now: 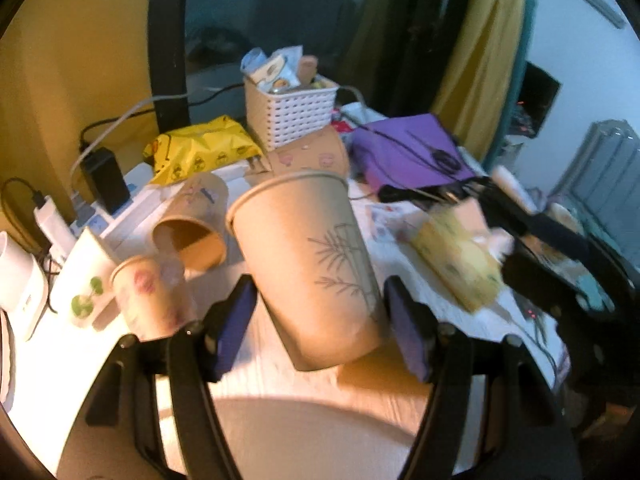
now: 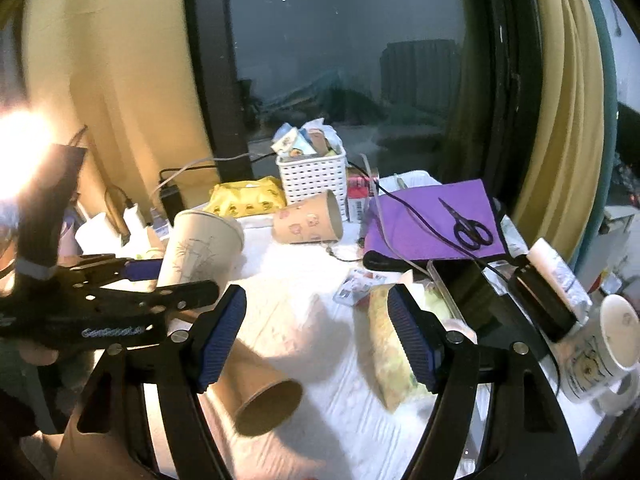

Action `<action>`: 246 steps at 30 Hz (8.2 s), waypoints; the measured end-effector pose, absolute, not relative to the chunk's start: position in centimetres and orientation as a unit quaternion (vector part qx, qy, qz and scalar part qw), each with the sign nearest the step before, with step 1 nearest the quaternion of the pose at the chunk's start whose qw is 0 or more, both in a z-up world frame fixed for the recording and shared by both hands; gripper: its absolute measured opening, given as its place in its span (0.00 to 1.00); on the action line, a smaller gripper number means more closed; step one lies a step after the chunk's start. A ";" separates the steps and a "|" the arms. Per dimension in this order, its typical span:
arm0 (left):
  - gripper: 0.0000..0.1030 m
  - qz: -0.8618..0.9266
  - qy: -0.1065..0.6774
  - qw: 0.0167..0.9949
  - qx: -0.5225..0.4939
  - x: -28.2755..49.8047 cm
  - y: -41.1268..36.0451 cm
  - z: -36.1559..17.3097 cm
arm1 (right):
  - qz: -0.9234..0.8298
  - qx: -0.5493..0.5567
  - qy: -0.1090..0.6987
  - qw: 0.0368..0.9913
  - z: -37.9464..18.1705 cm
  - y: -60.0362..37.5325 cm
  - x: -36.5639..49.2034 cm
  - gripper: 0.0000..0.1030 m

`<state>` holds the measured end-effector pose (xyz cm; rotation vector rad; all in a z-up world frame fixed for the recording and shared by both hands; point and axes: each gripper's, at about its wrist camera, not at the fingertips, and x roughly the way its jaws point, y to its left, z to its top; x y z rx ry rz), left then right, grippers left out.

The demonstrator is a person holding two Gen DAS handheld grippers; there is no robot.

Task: Flip cup upright

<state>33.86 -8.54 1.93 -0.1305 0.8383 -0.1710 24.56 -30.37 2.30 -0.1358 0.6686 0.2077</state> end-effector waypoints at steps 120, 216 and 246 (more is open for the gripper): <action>0.82 -0.005 0.268 0.952 -0.147 5.9 4.0 -1.6 | 0.206 -0.068 0.305 0.927 -1.4 -15.9 9.6 0.67; 0.94 -0.032 0.128 0.990 -0.041 -1.3 -3.1 10.7 | 0.112 -0.084 0.223 0.965 7.9 -20.2 -0.8 0.76; 0.94 -0.040 0.125 0.991 -0.040 -1.4 -3.3 10.5 | 0.114 -0.084 0.230 0.963 7.4 -20.2 -0.4 0.76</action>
